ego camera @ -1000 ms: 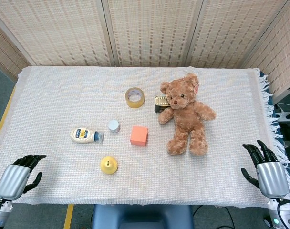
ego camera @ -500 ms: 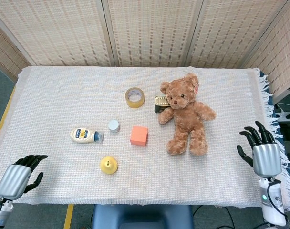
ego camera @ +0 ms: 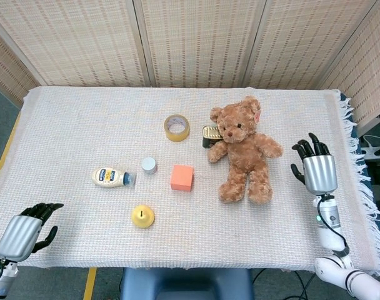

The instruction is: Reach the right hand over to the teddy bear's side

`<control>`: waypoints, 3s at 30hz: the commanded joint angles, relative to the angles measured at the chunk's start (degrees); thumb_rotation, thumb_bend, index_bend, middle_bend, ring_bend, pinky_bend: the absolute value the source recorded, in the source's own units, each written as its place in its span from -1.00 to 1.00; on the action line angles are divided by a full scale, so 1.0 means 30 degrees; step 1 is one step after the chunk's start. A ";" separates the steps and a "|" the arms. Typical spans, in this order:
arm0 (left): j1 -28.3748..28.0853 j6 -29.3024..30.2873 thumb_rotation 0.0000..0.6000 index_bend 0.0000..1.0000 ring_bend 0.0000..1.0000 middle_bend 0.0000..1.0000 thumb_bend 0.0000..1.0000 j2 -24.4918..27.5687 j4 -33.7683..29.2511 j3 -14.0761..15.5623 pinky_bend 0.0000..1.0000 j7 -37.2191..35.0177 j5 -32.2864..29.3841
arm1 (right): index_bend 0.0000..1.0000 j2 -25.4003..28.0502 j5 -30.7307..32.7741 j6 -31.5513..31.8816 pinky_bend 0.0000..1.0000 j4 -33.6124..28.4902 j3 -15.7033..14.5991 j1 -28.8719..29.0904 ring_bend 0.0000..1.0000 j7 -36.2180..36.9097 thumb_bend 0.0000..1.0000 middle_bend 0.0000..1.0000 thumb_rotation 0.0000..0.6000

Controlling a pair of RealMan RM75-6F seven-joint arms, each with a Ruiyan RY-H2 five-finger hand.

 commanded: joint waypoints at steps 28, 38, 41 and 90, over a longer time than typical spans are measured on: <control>-0.0056 -0.0066 1.00 -0.53 -0.47 -0.41 -0.12 0.0036 0.0042 0.0038 -0.15 -0.0183 0.0020 | -0.12 -0.5410 0.1155 -0.1769 -0.25 1.0063 -0.0087 0.3668 -0.73 0.2255 -0.70 -0.38 1.00; -0.0063 -0.0024 1.00 -0.53 -0.47 -0.41 -0.12 0.0022 0.0065 0.0066 -0.15 -0.0201 0.0114 | -0.06 -0.6220 0.1336 -0.1796 -0.19 1.1737 -0.0382 0.4043 -0.71 0.3213 -0.70 -0.38 1.00; -0.0067 -0.0041 1.00 -0.53 -0.47 -0.41 -0.12 0.0013 0.0084 0.0067 -0.15 -0.0206 0.0100 | -0.12 -0.6312 0.1304 -0.1657 -0.19 1.1840 -0.0536 0.4036 -0.71 0.3452 -0.70 -0.38 1.00; -0.0056 0.0068 1.00 -0.53 -0.46 -0.41 -0.12 0.0059 0.0058 0.0123 -0.15 -0.0277 0.0250 | 0.18 -0.6893 0.2465 0.0352 -0.02 1.3122 -0.0226 0.4820 -0.59 0.4168 -0.70 -0.27 1.00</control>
